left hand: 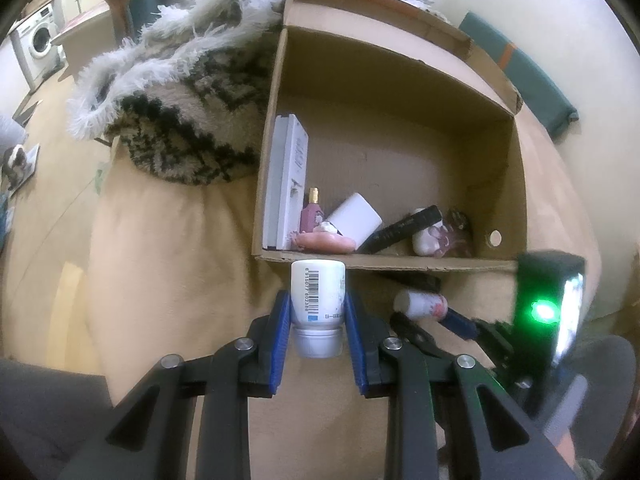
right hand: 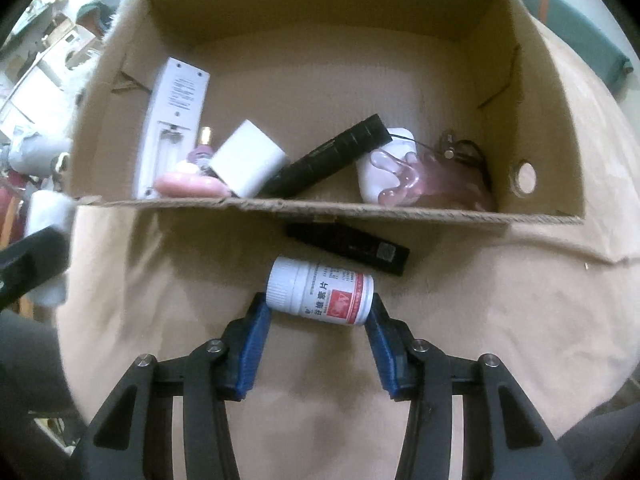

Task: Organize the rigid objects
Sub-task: 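Grasp the red-labelled white pill bottle with the right gripper, then carry both pill bottles up and over into the box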

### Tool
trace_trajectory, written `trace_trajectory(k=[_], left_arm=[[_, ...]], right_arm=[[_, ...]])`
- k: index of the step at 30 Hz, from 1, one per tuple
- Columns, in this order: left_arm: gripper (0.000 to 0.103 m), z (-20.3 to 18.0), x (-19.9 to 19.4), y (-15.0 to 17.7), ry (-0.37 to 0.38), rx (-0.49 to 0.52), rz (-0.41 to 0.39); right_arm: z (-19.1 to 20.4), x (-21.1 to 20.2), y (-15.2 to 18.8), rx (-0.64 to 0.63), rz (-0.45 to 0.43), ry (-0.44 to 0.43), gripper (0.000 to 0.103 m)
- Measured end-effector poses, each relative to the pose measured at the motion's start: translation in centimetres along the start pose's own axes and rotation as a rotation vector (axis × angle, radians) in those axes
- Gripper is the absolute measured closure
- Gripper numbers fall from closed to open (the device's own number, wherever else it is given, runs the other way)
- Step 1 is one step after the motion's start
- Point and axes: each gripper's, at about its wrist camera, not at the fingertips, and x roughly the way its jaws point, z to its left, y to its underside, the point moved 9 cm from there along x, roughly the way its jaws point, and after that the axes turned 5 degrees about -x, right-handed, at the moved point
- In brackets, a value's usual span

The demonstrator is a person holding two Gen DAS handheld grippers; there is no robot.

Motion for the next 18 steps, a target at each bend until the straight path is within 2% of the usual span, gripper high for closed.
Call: trace_trajectory(k=[8,12,18], left_arm=[[0.079,0.1,0.5,0.4,-0.018,0.015,0.016],[0.079,0.0,0.4,0.7,-0.032,0.027,0.011],[0.079,-1.2,-0.7,-0.7,-0.038,0.056,-0.026]], right_arm=[[-1.2,-4.3,1.0,0.027,-0.051,-0.064,0.053],[-3.2,-5.5,0.7,0.036,-0.086,-0.097,0.053],[-4.1,-8.0,-1.8,0.020,-0.159,-0.130,0.053]])
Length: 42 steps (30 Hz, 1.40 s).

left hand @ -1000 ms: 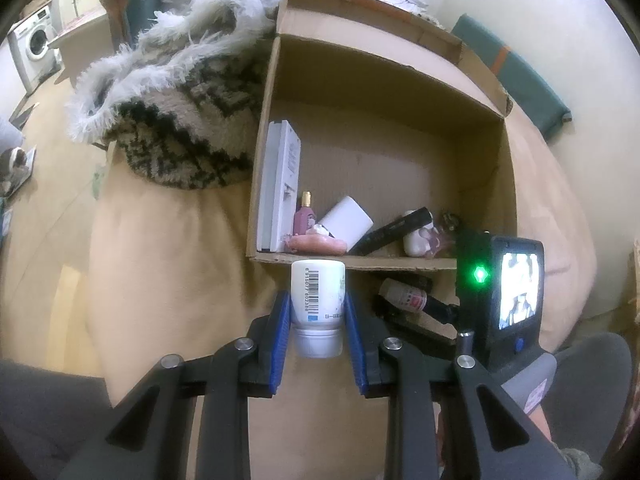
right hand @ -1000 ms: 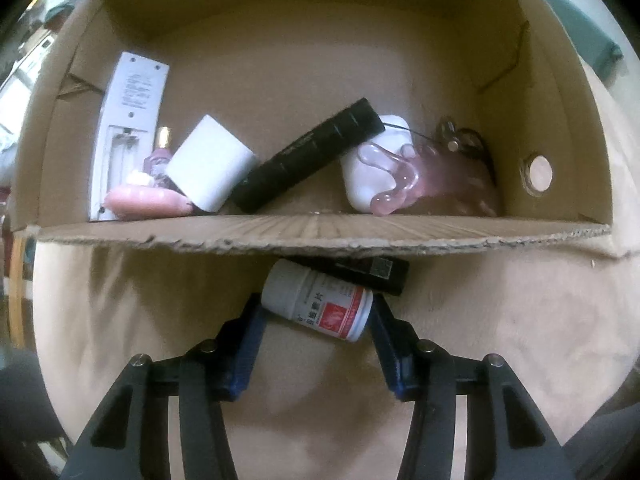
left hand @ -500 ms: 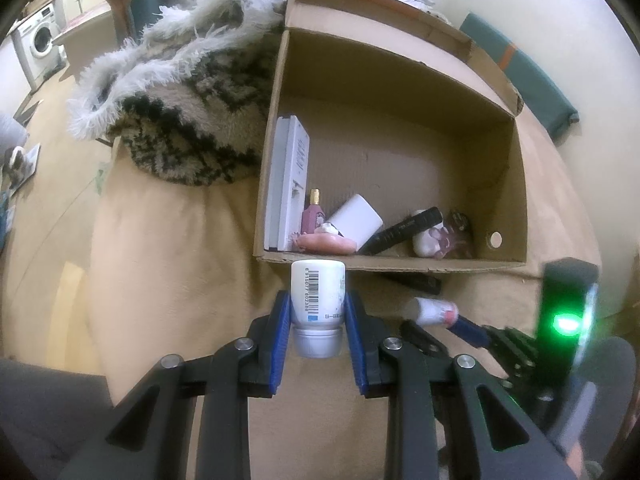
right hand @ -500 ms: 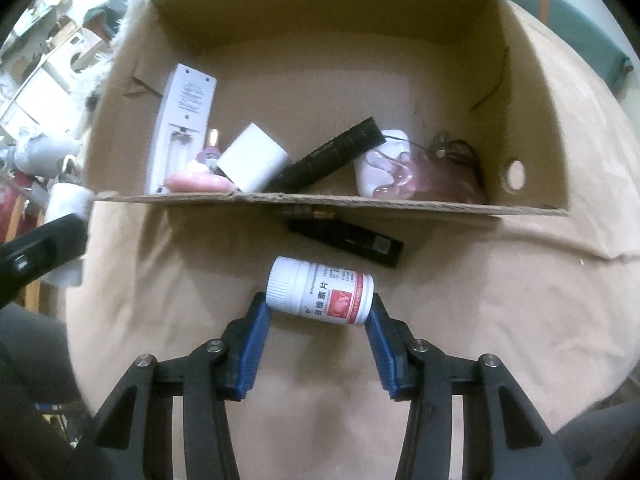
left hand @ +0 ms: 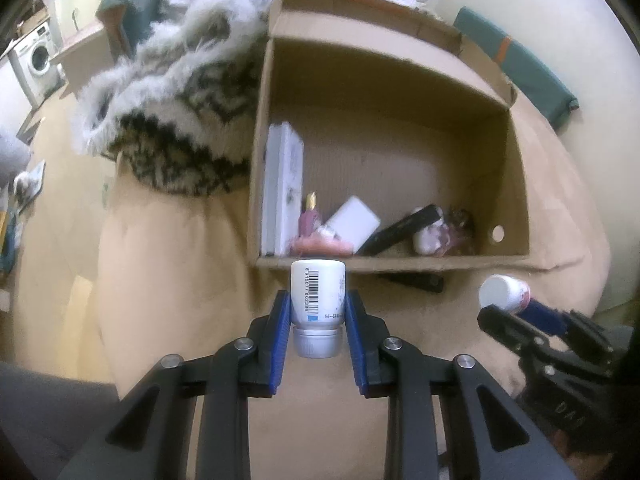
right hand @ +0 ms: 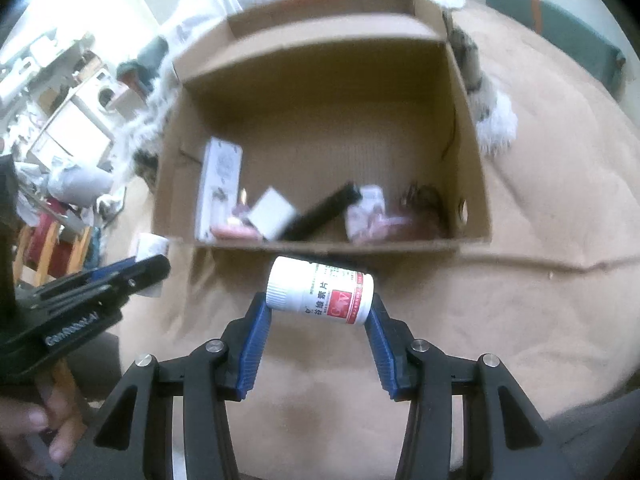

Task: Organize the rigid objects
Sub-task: 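Carry both pill bottles up and over into the box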

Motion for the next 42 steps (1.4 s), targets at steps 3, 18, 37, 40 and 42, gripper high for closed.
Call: trace_trajectory(k=[3,18,37,40,42], left_arm=[[0.079,-1.1,-0.6,-1.6,-0.008,0.038,-0.024],[0.079,-1.9,3.8,-8.3,-0.044,0.067,-0.048],[0.078,-2.3,8.1,-6.7,-0.091,0.122,-0.043],[0.078,-2.6,8.2,-6.7,-0.099,0.131,-0.047],[0.079,-2.8,8.3,-6.7,-0.106,0.142,-0.051]], right_arm=[[0.2,-0.1,-2.1,-0.019,-0.031,-0.009,0.053],[-2.1,3.1,-9.5,-0.055,-0.090,-0.009,0.053],[-3.0,9.9,-6.2,-0.040,0.114,0.007,0.053],[-3.2,10.2,-6.1,-0.027,0.128,0.004,0.053],[-3.5,10.3,-6.1,-0.019,0.131,0.004,0.053]])
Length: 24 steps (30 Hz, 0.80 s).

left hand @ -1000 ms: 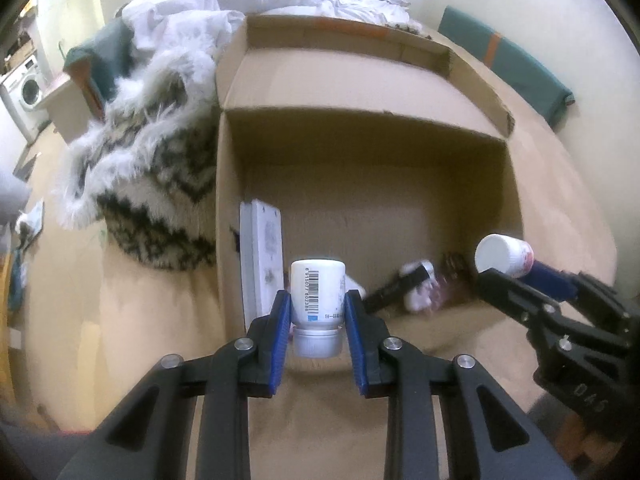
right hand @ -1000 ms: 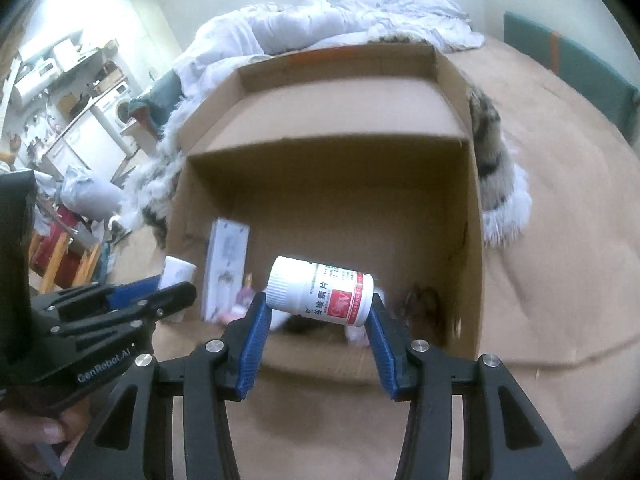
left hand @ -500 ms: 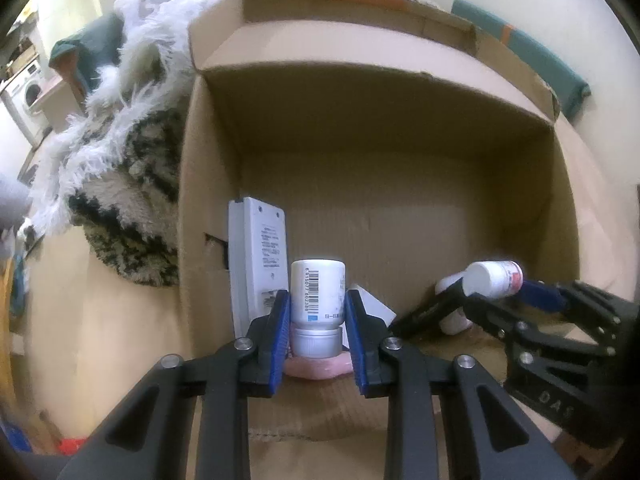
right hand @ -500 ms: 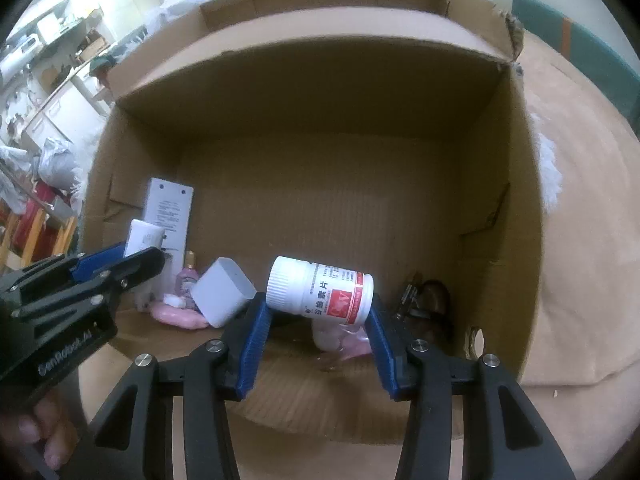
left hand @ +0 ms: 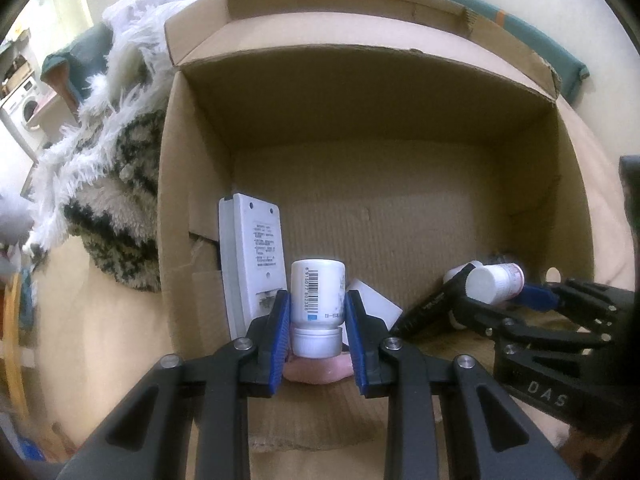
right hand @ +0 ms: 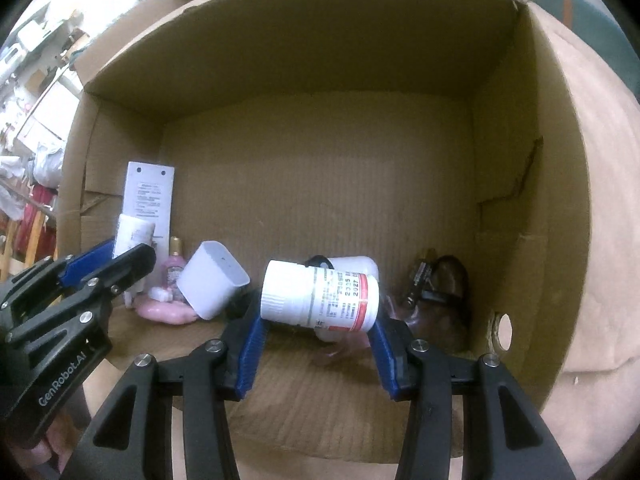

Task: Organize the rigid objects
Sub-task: 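Carry both pill bottles up and over into the box, then lower both pill bottles into the box and open both grippers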

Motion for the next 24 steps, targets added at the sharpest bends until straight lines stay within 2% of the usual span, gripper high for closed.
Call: trace_trajectory(k=[6,10,13,15,16,17,21,24], left_arm=[[0.078,-0.7,-0.1,0.4,0.004,0.018,0.000],[0.076,-1.1,0.1,0.5,0.028,0.013,0.022],[0.064,-1.6,0.1,0.6,0.051,0.024,0.034],[0.048,-2.1,-0.2,0.7,0.051,0.040,0.031],[0.034,-2.2,-0.4,0.7,0.032,0.044,0.020],[0.031,-2.3,-0.7,0.6,0.022,0.045,0.002],[0.031,-2.6,-1.5,0.4,0.052,0.041,-0.017],[0.031,-2.6,-2.1,0.3,0.058,0.027,-0.025]], right_arm=[[-0.8,0.1,-0.3,0.035,-0.004,-0.001,0.051],[-1.2,-0.1,-0.9,0.073,-0.025,-0.008,0.038],[-1.4,-0.8,-1.5,0.106,-0.059,-0.048,0.031],[-1.4,-1.3,-1.9,0.117,-0.086,-0.075,0.028],[-1.4,-1.5,-2.0,0.119,-0.096,-0.086,0.024],[-1.4,-1.8,-2.2,0.123,-0.108,-0.099,0.023],[-1.4,-2.7,-2.5,0.131,-0.150,-0.117,0.010],[-1.4,-3.4,-2.6,0.131,-0.168,-0.100,0.010]])
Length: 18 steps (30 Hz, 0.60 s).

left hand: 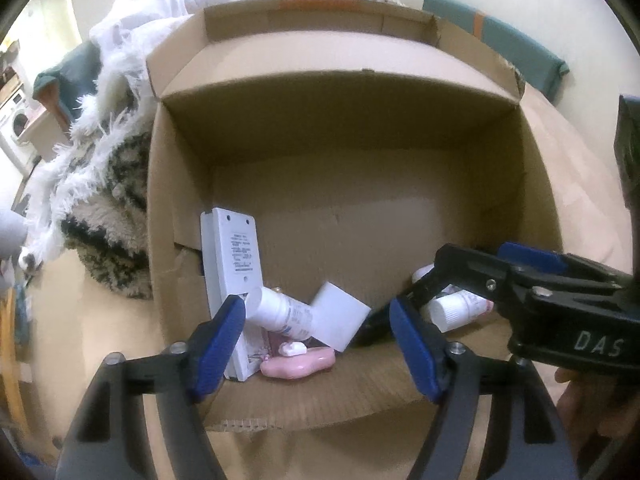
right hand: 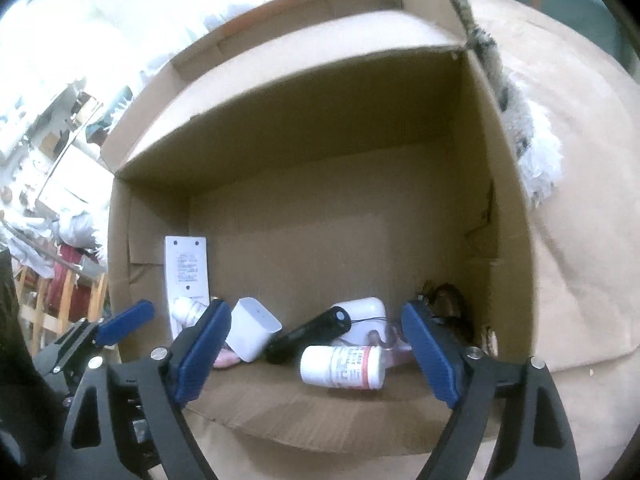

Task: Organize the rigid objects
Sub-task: 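Lower both pill bottles into the box and open both grippers, then withdraw both tools from the box toward the remaining batteries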

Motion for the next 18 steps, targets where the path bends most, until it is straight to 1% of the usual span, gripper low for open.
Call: trace_trajectory(k=[4,9,12,15,18], left_arm=[[0.031,0.3,-1.1,0.3,0.022,-0.021,0.010],[0.031,2.1,-3.3,0.7,0.028,-0.039,-0.011],[0.031,3.6,-4.4,1.2,0.031,-0.098,-0.023],[0.031,5.0,-5.2,2.4,0.050,-0.159,-0.017],[0.031,5.9,-5.5,3.4,0.047,-0.199,0.003]], right_arm=[[0.0,-1.3,0.2,0.002,-0.012,0.007,0.010],[-0.4,-3.6,1.4,0.008,-0.040,0.016,0.010],[-0.9,-4.5,2.4,0.041,-0.046,0.010,0.010],[-1.8,-5.2,3.9,0.112,-0.039,-0.019,0.010],[-2.2,-5.9,5.1,0.158,-0.044,-0.032,0.010]])
